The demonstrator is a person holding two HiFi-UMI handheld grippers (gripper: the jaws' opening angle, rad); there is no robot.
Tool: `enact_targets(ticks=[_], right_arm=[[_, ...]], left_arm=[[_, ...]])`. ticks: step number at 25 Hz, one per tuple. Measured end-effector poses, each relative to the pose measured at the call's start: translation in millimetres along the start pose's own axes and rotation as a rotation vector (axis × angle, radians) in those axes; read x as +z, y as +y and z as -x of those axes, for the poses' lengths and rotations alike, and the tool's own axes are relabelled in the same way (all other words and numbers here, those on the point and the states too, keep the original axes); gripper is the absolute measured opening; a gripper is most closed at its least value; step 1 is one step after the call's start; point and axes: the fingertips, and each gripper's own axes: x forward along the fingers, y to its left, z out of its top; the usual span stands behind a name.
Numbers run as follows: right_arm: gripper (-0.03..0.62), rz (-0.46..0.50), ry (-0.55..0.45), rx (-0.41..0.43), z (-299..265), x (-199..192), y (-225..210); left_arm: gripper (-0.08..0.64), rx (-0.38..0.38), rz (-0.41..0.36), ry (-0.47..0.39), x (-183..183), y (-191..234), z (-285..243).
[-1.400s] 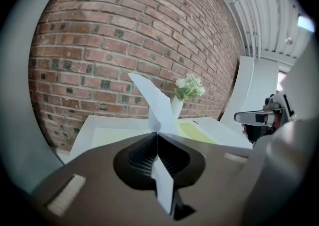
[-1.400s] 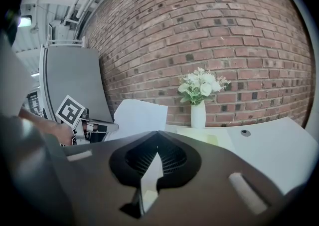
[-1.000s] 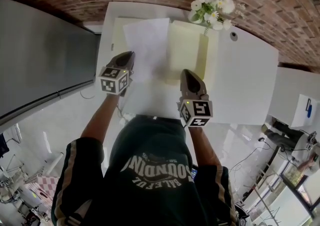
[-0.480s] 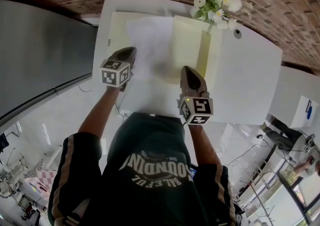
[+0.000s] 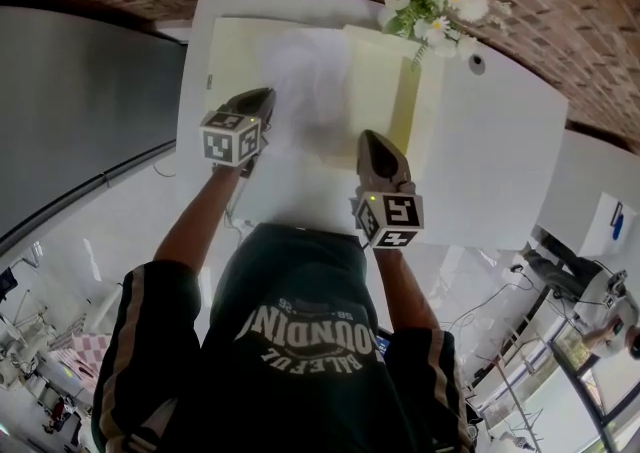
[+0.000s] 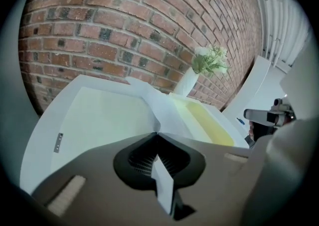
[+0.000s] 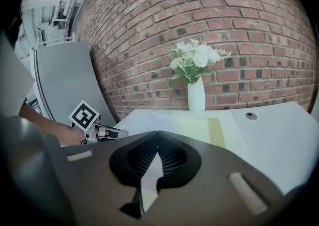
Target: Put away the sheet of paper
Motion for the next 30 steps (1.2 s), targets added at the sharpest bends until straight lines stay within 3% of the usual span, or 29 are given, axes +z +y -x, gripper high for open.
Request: enact_targets(ticks=[30], right_arm=[[0.000, -0.058, 0.022, -0.007, -10.3, -8.3, -27.6]], left_arm=[[0.012, -0.099, 0.093, 0.077, -1.9, -59.8, -77.6]])
